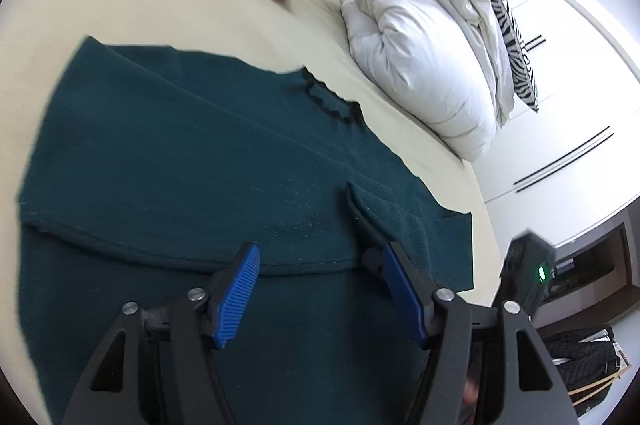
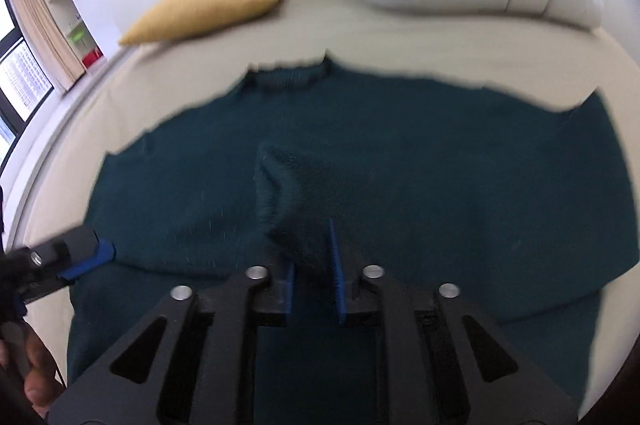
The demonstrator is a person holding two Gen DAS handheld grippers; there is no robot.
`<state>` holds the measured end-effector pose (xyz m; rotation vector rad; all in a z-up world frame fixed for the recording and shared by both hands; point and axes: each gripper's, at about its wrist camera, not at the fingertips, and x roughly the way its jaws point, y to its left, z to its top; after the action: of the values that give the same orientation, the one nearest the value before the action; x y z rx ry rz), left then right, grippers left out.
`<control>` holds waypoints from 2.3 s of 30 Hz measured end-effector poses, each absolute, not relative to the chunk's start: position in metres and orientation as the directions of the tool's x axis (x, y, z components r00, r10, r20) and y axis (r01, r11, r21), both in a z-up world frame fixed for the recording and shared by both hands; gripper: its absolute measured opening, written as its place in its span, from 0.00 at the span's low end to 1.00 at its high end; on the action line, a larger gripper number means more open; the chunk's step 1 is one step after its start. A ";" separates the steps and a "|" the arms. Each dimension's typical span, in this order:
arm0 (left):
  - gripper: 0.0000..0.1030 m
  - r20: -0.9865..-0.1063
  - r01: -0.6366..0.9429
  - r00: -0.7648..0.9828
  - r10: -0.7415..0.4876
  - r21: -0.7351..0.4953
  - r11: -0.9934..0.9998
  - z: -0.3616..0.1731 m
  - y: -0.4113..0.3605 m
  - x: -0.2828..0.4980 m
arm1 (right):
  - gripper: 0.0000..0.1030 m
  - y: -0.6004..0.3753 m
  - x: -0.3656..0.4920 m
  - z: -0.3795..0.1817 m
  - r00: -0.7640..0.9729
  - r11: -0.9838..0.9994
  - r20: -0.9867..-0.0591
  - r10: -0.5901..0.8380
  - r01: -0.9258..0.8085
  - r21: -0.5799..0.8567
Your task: Fold small clothes
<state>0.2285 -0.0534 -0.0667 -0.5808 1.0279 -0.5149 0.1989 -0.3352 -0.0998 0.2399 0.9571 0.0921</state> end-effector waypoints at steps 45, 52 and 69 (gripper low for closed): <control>0.08 -0.776 0.175 0.459 -0.433 -0.399 0.900 -0.093 -0.069 0.290 | 0.57 -0.513 0.121 -0.076 0.679 0.869 -0.728 0.093 0.302 0.392; 0.08 -0.771 0.187 0.456 -0.445 -0.405 0.895 -0.095 -0.067 0.289 | 0.39 -0.540 0.179 -0.096 0.581 0.870 -0.807 0.111 0.335 0.361; 0.08 -0.756 0.183 0.451 -0.474 -0.441 0.879 -0.101 -0.065 0.288 | 0.05 -0.534 0.184 -0.119 0.546 0.917 -0.838 0.020 0.324 0.232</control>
<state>0.2877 -0.0655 -0.1014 -0.3162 1.0277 -0.4143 0.1835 -0.5342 -0.1186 0.3847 0.9829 -0.1857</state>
